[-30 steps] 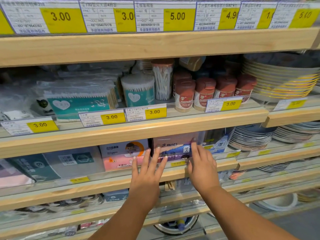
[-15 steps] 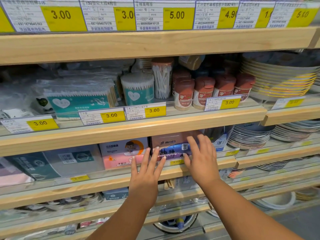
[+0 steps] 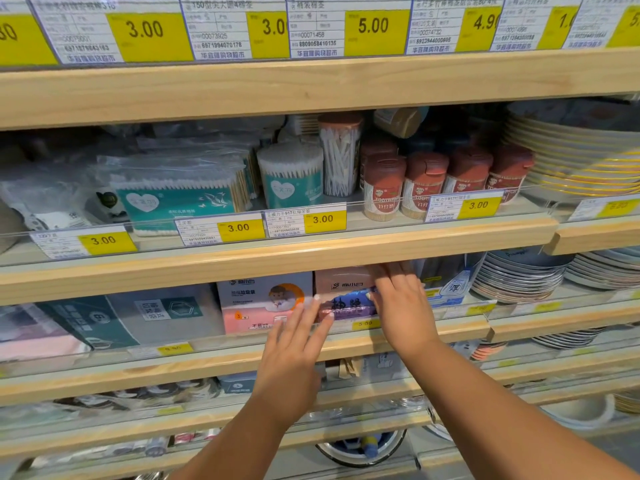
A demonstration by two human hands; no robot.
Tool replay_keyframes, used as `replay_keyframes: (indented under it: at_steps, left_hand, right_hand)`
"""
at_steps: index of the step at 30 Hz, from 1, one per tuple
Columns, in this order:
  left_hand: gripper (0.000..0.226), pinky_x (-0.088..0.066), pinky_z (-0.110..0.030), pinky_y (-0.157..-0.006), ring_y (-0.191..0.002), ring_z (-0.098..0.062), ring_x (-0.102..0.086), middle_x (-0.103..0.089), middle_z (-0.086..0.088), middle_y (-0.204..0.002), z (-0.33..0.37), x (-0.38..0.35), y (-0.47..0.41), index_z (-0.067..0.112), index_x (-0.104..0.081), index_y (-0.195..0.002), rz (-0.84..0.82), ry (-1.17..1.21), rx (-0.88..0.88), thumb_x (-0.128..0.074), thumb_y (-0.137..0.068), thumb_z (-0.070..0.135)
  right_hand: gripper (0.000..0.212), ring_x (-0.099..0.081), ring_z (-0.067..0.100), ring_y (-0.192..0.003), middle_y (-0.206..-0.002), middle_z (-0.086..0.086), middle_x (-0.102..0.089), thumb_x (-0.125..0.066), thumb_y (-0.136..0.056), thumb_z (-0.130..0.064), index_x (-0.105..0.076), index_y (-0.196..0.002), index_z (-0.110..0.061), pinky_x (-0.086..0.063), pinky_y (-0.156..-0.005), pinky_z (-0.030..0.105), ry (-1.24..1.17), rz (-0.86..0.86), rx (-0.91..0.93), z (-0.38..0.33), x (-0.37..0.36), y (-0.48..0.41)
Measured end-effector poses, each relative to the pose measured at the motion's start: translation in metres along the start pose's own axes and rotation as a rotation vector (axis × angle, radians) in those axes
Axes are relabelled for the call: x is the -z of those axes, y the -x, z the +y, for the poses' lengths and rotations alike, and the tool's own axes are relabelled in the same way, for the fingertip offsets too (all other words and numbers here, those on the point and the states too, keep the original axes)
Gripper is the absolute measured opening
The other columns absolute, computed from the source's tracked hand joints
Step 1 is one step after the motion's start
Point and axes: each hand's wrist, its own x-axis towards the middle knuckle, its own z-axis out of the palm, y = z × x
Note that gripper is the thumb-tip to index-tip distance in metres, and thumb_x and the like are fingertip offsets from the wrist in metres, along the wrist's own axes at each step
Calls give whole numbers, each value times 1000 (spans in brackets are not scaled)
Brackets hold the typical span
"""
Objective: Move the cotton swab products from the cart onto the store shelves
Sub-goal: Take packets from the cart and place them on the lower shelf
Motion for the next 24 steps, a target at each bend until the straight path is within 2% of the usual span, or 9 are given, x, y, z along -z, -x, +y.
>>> replay_keyframes:
  at_steps: [3, 5, 8, 11, 14, 16, 19, 22, 24]
  left_hand:
    - [83, -33, -56, -107, -132, -38, -39, -43, -14, -142, -18, 1, 15, 12, -42, -137, 16, -5, 174, -64, -56, 5]
    - [81, -39, -60, -102, -126, -40, -44, -50, -15, -134, -31, -1, 25, 9, -42, -134, -8, -23, 245, -65, -57, 4]
    - [82, -39, -54, -105, -125, -36, -46, -53, -11, -132, -38, -5, 30, 9, -45, -136, -56, -61, 229, -66, -57, 3]
    - [79, -41, -50, -105, -119, -31, -48, -56, -7, -126, -35, -3, 25, 11, -51, -130, -25, -62, 249, -68, -54, 4]
    - [85, -29, -51, -105, -117, -30, -44, -55, -6, -123, -30, -1, 25, 17, -48, -127, 24, -82, 281, -72, -46, 8]
    - [92, -23, -52, -103, -120, -32, -41, -52, -7, -126, -27, 1, 25, 19, -45, -129, 41, -84, 268, -74, -43, 10]
    - [97, -20, -53, -103, -126, -35, -37, -43, -6, -132, -22, 6, 22, 21, -42, -135, 60, -87, 227, -75, -44, 14]
    - [99, -20, -52, -104, -126, -34, -35, -38, -4, -134, -19, 12, 19, 21, -42, -135, 86, -74, 194, -78, -43, 20]
    - [100, -21, -52, -104, -127, -34, -35, -38, -4, -135, -18, 16, 19, 22, -42, -135, 89, -78, 181, -79, -43, 21]
  right_hand:
    - [26, -54, 27, -65, -67, 5, -56, -85, -65, -10, -59, -68, -14, -48, -62, 35, -8, -16, -25, -2, 1, 0]
    - [28, -54, 26, -64, -67, 4, -57, -86, -62, -9, -59, -68, -15, -49, -62, 35, 0, -22, -28, -2, 0, 0]
    - [31, -53, 26, -65, -67, 4, -56, -86, -59, -6, -58, -67, -16, -48, -62, 35, 5, -31, -32, -3, -2, 0]
    - [30, -54, 26, -64, -65, 3, -57, -87, -60, -8, -58, -66, -16, -48, -62, 35, 27, -24, -17, -3, -2, -1]
    - [29, -53, 26, -65, -65, 2, -54, -86, -63, -14, -57, -67, -17, -42, -74, 38, 73, 14, -7, -3, -2, 0]
    - [30, -53, 27, -72, -71, 2, -54, -84, -63, -13, -57, -76, -16, -33, -86, 40, 62, 66, 15, -3, -3, 3]
    - [50, -47, 25, -96, -95, 1, -55, -80, -63, -11, -52, -104, -18, -26, -103, 46, 39, 33, 93, -11, -2, 14]
    - [69, -40, 24, -118, -120, 2, -52, -76, -67, -15, -44, -128, -18, -20, -110, 46, 31, -40, 158, -18, -3, 26]
    - [77, -38, 25, -124, -129, 4, -51, -76, -67, -18, -41, -135, -17, -19, -110, 47, 37, -65, 172, -20, -3, 30]
